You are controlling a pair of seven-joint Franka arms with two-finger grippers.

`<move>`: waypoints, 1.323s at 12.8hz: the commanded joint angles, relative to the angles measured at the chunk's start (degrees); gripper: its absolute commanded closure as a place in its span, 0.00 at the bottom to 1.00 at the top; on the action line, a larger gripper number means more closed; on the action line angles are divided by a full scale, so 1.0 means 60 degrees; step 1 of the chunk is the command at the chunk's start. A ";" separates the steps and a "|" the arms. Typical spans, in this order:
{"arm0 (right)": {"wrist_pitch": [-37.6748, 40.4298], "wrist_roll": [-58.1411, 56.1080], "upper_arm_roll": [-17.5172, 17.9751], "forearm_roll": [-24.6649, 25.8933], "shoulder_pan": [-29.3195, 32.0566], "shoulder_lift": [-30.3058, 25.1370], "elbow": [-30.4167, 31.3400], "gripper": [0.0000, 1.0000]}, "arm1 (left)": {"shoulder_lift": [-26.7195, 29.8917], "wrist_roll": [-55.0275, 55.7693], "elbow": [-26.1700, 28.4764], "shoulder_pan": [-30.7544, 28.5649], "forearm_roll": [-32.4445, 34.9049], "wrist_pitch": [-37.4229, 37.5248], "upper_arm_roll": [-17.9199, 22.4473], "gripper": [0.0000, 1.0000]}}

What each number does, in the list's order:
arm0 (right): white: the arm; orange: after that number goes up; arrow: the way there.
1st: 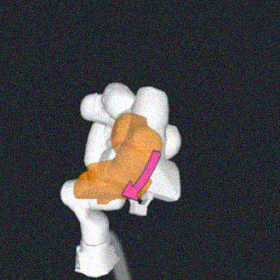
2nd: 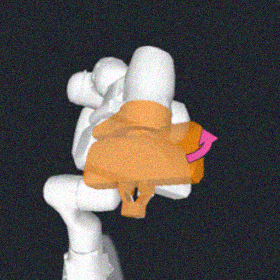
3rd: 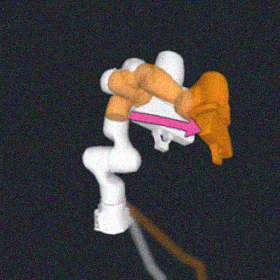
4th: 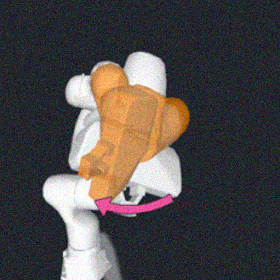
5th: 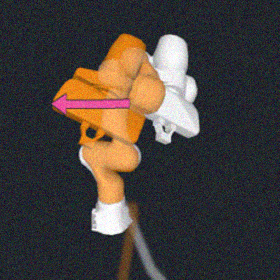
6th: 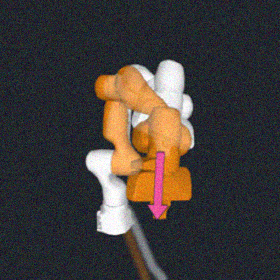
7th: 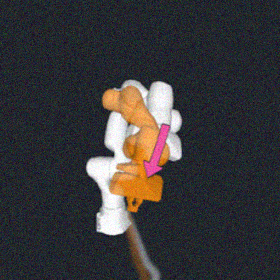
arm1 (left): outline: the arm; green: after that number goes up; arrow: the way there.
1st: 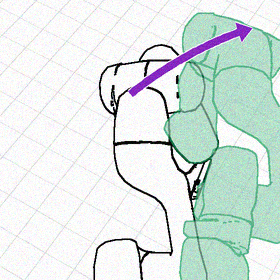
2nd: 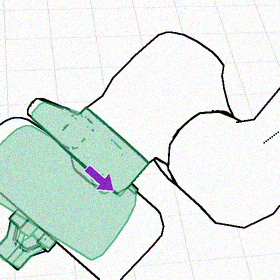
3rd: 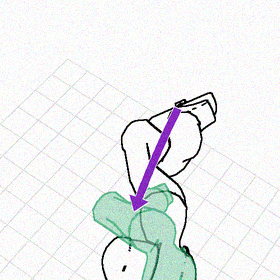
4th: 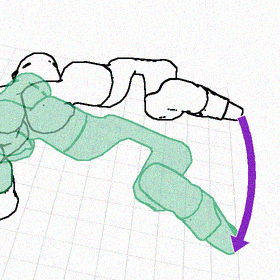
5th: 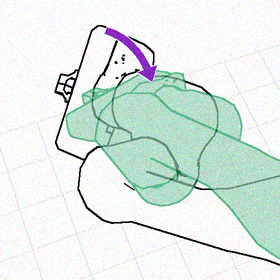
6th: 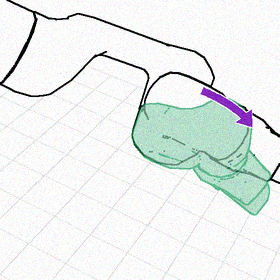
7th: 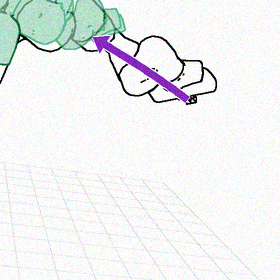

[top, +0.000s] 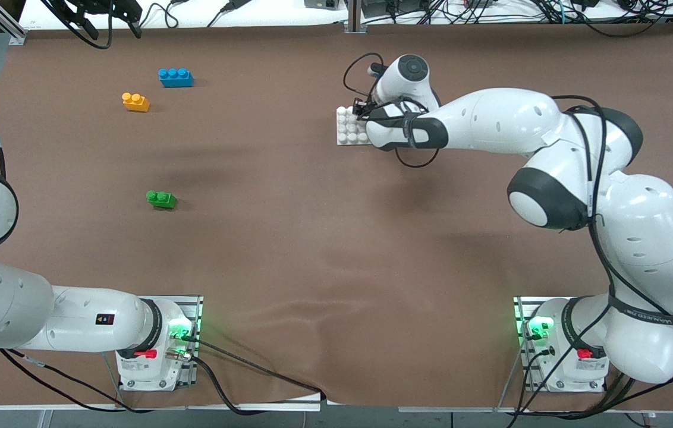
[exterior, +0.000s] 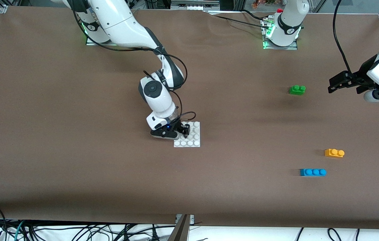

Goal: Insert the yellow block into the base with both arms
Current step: 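Slide the base plate with the right gripper toward the table center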

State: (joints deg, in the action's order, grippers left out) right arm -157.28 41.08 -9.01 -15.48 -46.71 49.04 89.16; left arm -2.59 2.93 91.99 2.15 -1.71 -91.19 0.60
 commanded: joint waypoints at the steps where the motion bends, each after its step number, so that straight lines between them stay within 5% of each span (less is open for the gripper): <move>1: -0.0022 0.0929 -0.0182 -0.0203 -0.0695 0.1480 -0.0883 0.45 | 0.0051 -0.0240 -0.0053 -0.0022 -0.0052 0.0140 0.0016 0.00; 17: -0.0022 0.2661 -0.0300 -0.0188 -0.1649 0.2170 -0.2159 0.45 | 0.0051 -0.0240 -0.0053 -0.0022 -0.0052 0.0140 0.0016 0.00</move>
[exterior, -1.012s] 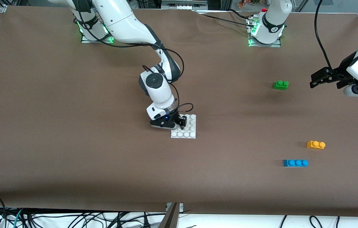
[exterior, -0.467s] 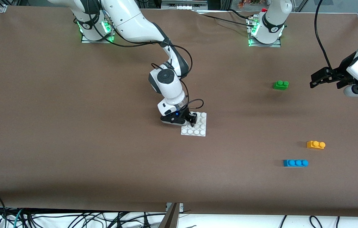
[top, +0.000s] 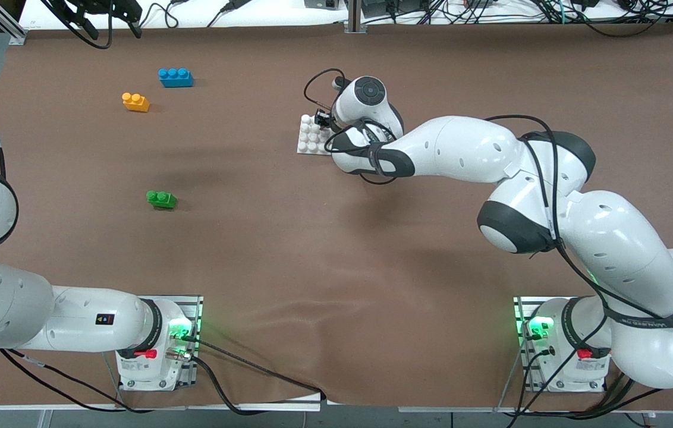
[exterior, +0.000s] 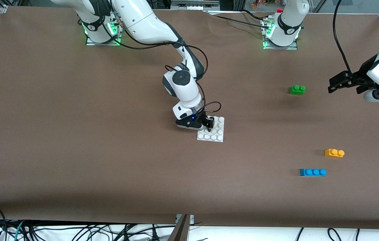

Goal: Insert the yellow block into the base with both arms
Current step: 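Slide the base plate with the right gripper toward the table center, then open the right gripper and release the base plate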

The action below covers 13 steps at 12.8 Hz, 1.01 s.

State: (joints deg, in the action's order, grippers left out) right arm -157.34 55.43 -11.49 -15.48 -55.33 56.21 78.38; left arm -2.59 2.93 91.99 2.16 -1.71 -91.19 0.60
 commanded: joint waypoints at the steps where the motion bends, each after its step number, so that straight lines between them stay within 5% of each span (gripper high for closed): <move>1: -0.0012 0.0268 0.0083 -0.0189 -0.0197 0.0901 -0.0363 0.44 | 0.0051 -0.0240 -0.0053 -0.0022 -0.0052 0.0125 0.0017 0.00; 5: 0.0061 0.0122 0.0127 -0.0175 0.0211 0.0419 -0.0363 0.19 | 0.0051 -0.0240 -0.0053 -0.0022 -0.0052 0.0140 0.0017 0.00; 6: 0.0148 0.0092 0.0156 -0.0175 0.0430 0.0156 -0.0363 0.00 | 0.0051 -0.0240 -0.0053 -0.0022 -0.0052 0.0140 0.0017 0.00; 13: 0.3367 -0.0974 0.0947 -0.0102 0.2525 -0.2171 -0.0217 0.00 | 0.0051 -0.0240 -0.0053 -0.0022 -0.0052 0.0140 0.0017 0.00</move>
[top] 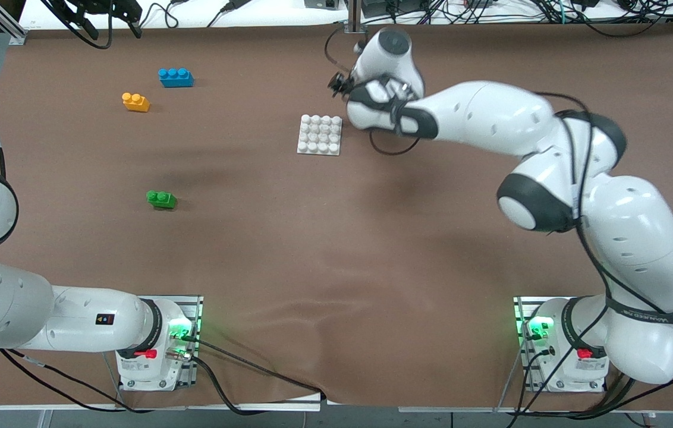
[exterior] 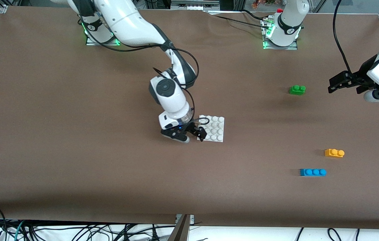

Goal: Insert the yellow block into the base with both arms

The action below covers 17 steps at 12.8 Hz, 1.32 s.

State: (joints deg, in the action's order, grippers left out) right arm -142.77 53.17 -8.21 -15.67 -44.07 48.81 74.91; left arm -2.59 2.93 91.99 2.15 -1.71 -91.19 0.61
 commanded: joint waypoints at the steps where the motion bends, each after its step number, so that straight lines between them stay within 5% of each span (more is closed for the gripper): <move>1: 0.1510 -0.1210 0.0402 -0.0054 0.0969 -0.1334 0.0521 0.00 | 0.0051 -0.0240 -0.0053 -0.0021 -0.0052 0.0140 0.0016 0.00; 8: 0.4776 -0.5797 0.0343 0.0063 0.3328 -0.4396 0.2295 0.00 | 0.0037 -0.0269 -0.0024 -0.0021 -0.0023 0.0154 0.0016 0.00; 17: 0.7212 -0.8713 0.0372 0.1279 0.5584 -0.6141 0.2456 0.00 | -0.0344 -0.0750 0.0063 -0.0050 0.0051 0.0111 0.0001 0.00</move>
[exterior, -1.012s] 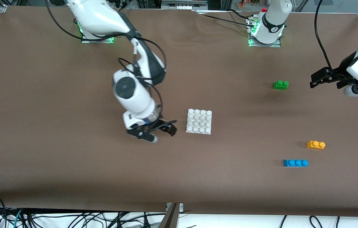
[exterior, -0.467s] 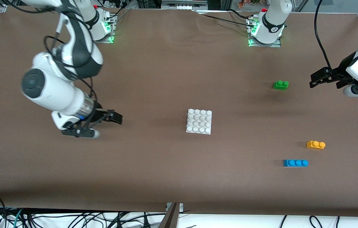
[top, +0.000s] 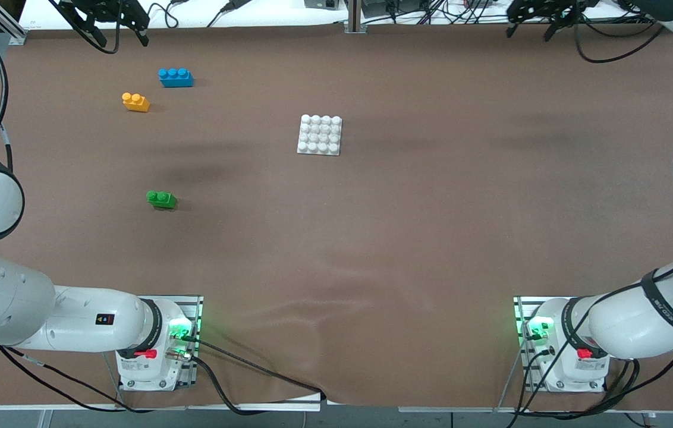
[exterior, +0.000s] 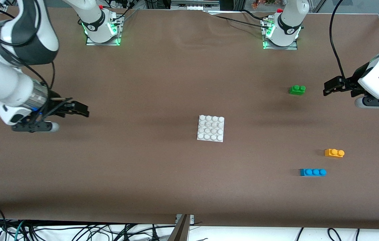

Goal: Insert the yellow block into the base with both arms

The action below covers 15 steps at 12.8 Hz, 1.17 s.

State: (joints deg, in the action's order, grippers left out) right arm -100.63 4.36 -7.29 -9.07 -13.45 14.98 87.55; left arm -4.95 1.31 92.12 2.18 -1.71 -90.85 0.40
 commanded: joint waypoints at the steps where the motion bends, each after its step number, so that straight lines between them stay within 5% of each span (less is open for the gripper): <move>1: 0.0422 -0.0739 0.0249 0.0353 0.0686 -0.0620 0.0335 0.00 | 0.0033 -0.0657 0.0057 -0.0157 0.0065 -0.0062 0.0066 0.00; 8: 0.2442 -0.0741 0.0293 0.0853 0.1083 -0.1676 0.0000 0.00 | -0.0318 -0.3072 0.0832 -0.0817 0.0095 -0.2272 0.1059 0.00; 15: 0.2607 -0.0741 0.0293 0.1292 0.0909 -0.1618 -0.0134 0.00 | -0.1634 -0.3881 0.0979 -0.0891 0.0095 -0.4556 0.1443 0.00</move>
State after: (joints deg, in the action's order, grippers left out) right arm -86.03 -0.12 -6.51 -2.77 -8.14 5.31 87.41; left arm -12.48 -20.65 97.69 -3.05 -1.69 -114.34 9.12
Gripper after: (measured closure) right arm 0.000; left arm 0.000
